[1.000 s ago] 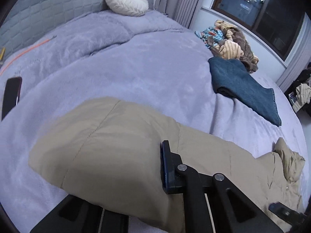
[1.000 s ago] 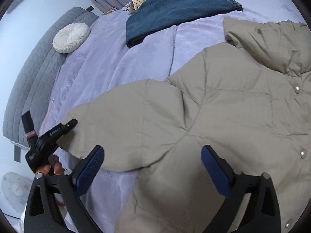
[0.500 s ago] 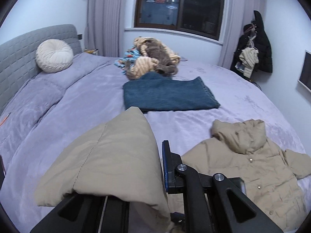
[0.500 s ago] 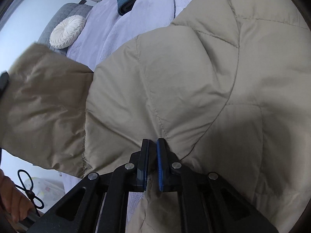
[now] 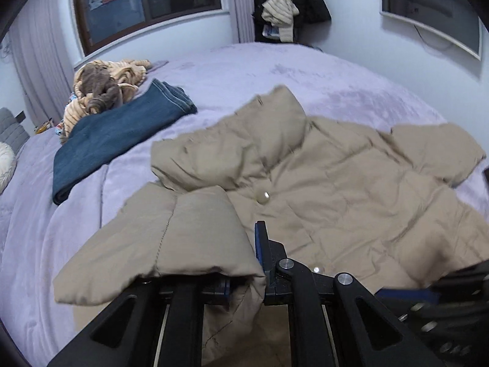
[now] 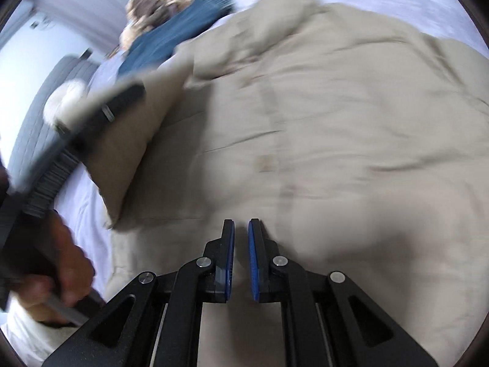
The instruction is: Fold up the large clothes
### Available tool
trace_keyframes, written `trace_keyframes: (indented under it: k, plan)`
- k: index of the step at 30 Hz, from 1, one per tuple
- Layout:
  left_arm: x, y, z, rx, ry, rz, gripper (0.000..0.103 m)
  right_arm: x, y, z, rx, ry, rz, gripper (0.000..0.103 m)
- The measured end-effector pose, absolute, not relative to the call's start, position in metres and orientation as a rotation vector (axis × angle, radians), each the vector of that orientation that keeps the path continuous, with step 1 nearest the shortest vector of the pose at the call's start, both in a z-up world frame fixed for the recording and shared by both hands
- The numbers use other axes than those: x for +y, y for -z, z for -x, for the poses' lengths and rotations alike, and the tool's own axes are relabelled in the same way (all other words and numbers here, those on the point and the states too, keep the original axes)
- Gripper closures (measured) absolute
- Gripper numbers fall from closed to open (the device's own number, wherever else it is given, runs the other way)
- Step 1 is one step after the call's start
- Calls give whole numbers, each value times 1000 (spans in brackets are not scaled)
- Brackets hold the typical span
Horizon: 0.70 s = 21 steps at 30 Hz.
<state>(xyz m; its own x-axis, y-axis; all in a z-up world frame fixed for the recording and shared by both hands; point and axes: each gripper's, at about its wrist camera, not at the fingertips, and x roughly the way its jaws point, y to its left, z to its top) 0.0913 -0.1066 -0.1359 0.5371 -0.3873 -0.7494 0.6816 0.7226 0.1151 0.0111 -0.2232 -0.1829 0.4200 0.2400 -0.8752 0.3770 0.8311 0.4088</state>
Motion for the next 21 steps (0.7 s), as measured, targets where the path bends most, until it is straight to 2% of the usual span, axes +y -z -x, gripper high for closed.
trace_keyframes:
  k: [2, 3, 4, 5, 6, 7, 8, 9, 16, 18, 19, 20, 21]
  plan:
    - [-120, 158, -82, 783, 646, -523, 89, -242, 185, -1, 1148, 128, -642, 93]
    - [-125, 168, -78, 794, 642, -571, 81, -250, 186, 3, 1145, 133, -659, 93]
    - [-129, 174, -74, 808, 648, -603, 72, -255, 187, 5, 1144, 133, -671, 93]
    - [-129, 177, -71, 808, 652, -611, 48, -258, 189, 5, 1143, 132, -681, 93]
    - [-125, 175, -67, 787, 631, -608, 37, -258, 190, 5, 1142, 128, -687, 93]
    - [-121, 170, -65, 770, 616, -594, 32, -263, 194, 7, 1141, 126, -689, 93]
    - [-118, 167, -65, 782, 632, -570, 16, -263, 194, 5, 1140, 128, -687, 93]
    - [-113, 162, -66, 797, 648, -539, 10, -264, 190, 6, 1139, 129, -687, 93]
    - [-39, 110, -63, 827, 635, -360, 10, -264, 167, 7, 1137, 92, -616, 92]
    - [-4, 101, -85, 871, 590, -271, 10, -252, 157, -3, 1132, 60, -556, 84]
    - [15, 98, -96, 902, 556, -222, 10, -244, 152, -9, 1126, 40, -518, 66]
    - [36, 100, -114, 946, 512, -161, 10, -233, 146, -16, 1115, 20, -471, 40]
    - [56, 104, -128, 985, 465, -100, 10, -220, 141, -23, 1096, 2, -414, 31]
